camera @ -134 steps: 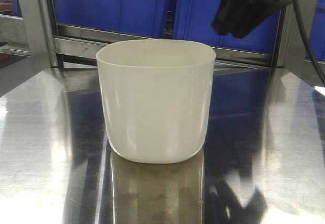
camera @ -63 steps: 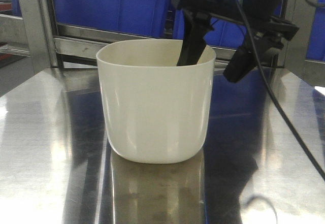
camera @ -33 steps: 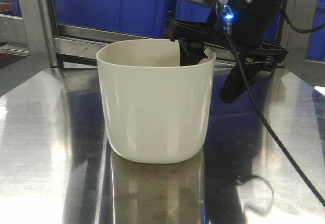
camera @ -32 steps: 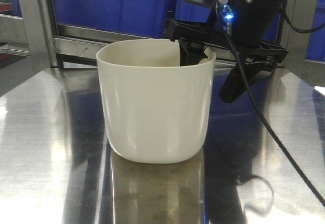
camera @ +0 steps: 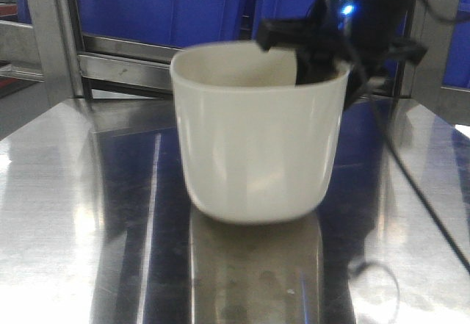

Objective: Move white bin to right shelf second layer
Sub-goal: 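Close the right gripper on the bin rim and lift it, then raise the held white bin clear of the table with the right gripper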

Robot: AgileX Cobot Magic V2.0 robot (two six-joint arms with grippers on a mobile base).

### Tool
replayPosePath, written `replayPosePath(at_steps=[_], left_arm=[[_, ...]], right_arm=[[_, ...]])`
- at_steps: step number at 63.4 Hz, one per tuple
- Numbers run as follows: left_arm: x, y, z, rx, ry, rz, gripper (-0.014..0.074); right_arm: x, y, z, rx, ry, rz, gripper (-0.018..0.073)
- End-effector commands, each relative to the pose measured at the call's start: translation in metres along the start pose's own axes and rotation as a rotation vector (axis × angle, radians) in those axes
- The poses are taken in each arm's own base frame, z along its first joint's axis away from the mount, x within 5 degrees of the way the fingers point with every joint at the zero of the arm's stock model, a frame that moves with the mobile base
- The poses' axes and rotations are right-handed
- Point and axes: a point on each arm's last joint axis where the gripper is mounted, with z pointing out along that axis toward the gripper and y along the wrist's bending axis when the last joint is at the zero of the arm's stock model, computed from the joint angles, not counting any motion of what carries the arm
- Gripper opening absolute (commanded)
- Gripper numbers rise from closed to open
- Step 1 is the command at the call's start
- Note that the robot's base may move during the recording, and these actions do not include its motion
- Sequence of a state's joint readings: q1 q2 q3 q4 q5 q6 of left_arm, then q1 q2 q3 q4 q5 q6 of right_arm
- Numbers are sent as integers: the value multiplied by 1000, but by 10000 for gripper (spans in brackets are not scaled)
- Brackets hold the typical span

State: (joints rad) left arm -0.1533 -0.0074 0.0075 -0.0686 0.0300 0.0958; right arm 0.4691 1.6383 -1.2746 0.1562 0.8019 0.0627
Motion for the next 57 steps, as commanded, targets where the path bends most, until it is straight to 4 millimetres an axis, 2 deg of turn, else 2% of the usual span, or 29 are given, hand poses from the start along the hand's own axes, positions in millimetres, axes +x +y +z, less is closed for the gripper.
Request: replayPosePath(at_steps=[1, 12, 15, 21, 29, 38, 50, 57], left_arm=[[2, 0, 0, -1, -70, -14, 85], [2, 0, 0, -1, -70, -14, 85], [2, 0, 0, -1, -70, -14, 85], [2, 0, 0, -1, -70, -14, 85], [2, 0, 0, -1, -70, -14, 85], [2, 0, 0, -1, -70, -14, 85], [2, 0, 0, -1, -70, -14, 85], [2, 0, 0, -1, -70, -14, 85]], right_arm=[[-14, 5, -56, -9, -235, -40, 56], [-9, 2, -115, -22, -477, -32, 56], [-2, -3, -129, -17, -547, -23, 56], [16, -14, -145, 5, -637, 4, 56], [46, -34, -155, 57, -695, 54, 56], [93, -54, -164, 136, -761, 122, 56], [145, -63, -165, 196, -798, 179, 56], [165, -64, -165, 218, -829, 194, 56]])
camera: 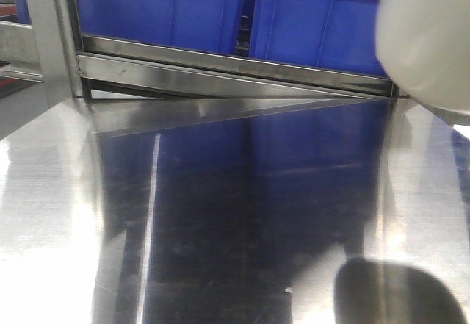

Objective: Move white bin to right shelf second layer
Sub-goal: 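Raise the held white bin clear of the table with the right gripper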

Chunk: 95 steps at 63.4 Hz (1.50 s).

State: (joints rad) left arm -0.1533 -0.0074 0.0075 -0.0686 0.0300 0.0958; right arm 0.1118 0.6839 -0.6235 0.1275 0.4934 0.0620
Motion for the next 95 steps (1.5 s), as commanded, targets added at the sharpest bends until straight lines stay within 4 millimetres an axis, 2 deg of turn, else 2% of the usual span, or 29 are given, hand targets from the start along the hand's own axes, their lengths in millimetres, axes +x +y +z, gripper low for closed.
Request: replayPosePath(at_steps=[1, 13, 95], left_arm=[[2, 0, 0, -1, -70, -14, 85], [2, 0, 0, -1, -70, -14, 85], [2, 0, 0, -1, -70, -11, 85]], right_arm=[[-7, -2, -17, 5, -169, 6, 56], [-1, -3, -27, 6, -226, 7, 56], [-1, -4, -27, 6, -231, 7, 56]])
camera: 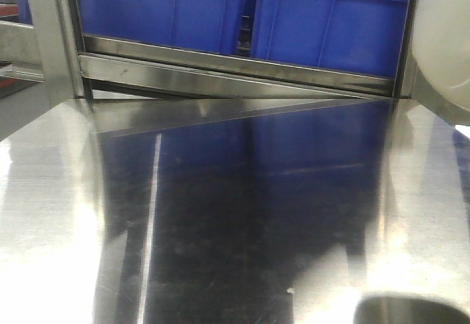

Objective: Move white bin to right shelf second layer
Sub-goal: 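Raise the held white bin clear of the table with the right gripper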

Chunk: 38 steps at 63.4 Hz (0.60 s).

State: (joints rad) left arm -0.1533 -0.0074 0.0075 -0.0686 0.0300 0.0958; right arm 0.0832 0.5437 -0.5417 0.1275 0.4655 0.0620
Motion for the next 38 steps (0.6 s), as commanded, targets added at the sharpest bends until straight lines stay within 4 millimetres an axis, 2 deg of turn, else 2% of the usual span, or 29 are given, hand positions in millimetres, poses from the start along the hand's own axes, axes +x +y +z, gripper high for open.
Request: replayPosePath(at_steps=[1, 38], left_arm=[[2, 0, 0, -1, -70, -11, 85], [2, 0, 0, -1, -70, -11, 85]], right_arm=[[-19, 2, -5, -8, -141, 0, 56], [-19, 2, -4, -8, -139, 0, 56]])
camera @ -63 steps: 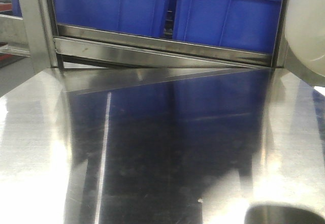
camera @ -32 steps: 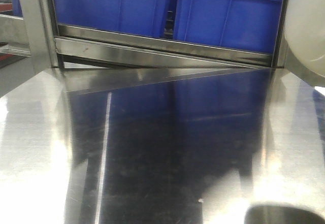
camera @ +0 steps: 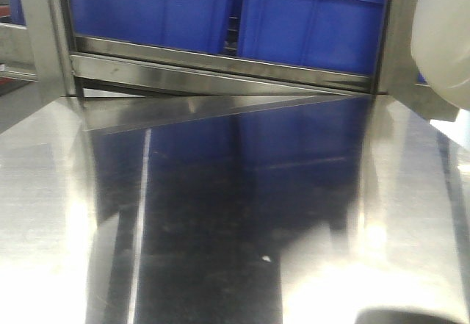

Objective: Move white bin to right shelf second layer
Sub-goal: 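Raise the held white bin clear of the table with the right gripper, then back away from the table and turn, holding the bin in the right gripper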

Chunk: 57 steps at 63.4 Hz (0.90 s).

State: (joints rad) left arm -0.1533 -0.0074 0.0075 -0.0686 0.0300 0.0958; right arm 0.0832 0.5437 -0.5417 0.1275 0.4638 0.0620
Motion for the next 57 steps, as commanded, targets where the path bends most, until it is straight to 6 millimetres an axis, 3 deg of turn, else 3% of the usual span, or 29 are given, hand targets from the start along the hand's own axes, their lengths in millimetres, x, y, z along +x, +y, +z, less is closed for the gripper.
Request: replayPosePath(at_steps=[1, 57], left_arm=[[2, 0, 0, -1, -70, -11, 85], [2, 0, 0, -1, -70, -11, 85]], right_arm=[[-19, 2, -4, -8, -137, 0, 56], [-19, 2, -4, -8, -137, 0, 56]])
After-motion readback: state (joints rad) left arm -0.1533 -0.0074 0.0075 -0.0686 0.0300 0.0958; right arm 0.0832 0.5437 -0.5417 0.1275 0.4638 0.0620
